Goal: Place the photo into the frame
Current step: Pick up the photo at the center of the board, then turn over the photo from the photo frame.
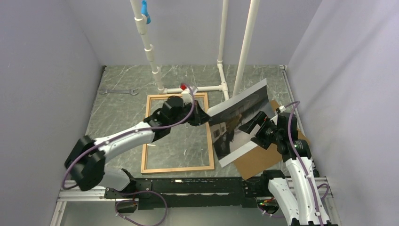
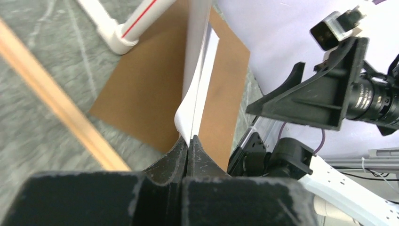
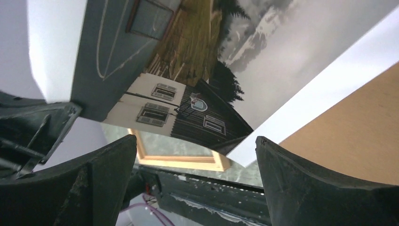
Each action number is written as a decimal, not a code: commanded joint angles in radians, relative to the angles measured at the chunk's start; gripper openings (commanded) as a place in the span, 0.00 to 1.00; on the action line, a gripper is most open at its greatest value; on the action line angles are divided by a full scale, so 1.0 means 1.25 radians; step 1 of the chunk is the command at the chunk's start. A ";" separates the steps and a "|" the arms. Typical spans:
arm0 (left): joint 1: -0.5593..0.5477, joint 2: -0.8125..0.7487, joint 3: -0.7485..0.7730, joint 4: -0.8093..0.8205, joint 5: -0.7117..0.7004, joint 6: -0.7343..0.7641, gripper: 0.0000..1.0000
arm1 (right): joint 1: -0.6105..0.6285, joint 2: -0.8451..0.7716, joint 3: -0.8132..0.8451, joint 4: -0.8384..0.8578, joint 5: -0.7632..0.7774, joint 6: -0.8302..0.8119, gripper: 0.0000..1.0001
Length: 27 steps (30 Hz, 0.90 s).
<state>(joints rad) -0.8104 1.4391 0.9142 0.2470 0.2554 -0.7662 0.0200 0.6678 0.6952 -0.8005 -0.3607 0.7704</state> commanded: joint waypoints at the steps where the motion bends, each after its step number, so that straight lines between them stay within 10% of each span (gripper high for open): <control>1: 0.052 -0.140 -0.017 -0.204 -0.022 0.090 0.00 | -0.003 -0.020 0.051 0.077 -0.117 -0.015 0.99; 16: 0.335 -0.365 0.242 -0.885 -0.198 0.268 0.00 | -0.001 0.028 0.093 0.149 -0.218 0.008 1.00; 27: 0.393 -0.339 0.560 -1.079 -0.361 0.358 0.00 | -0.001 0.041 0.068 0.200 -0.247 0.039 1.00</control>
<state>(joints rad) -0.3222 1.0298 1.4986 -1.0061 -0.0872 -0.3840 0.0200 0.7246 0.7727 -0.6125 -0.6380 0.7975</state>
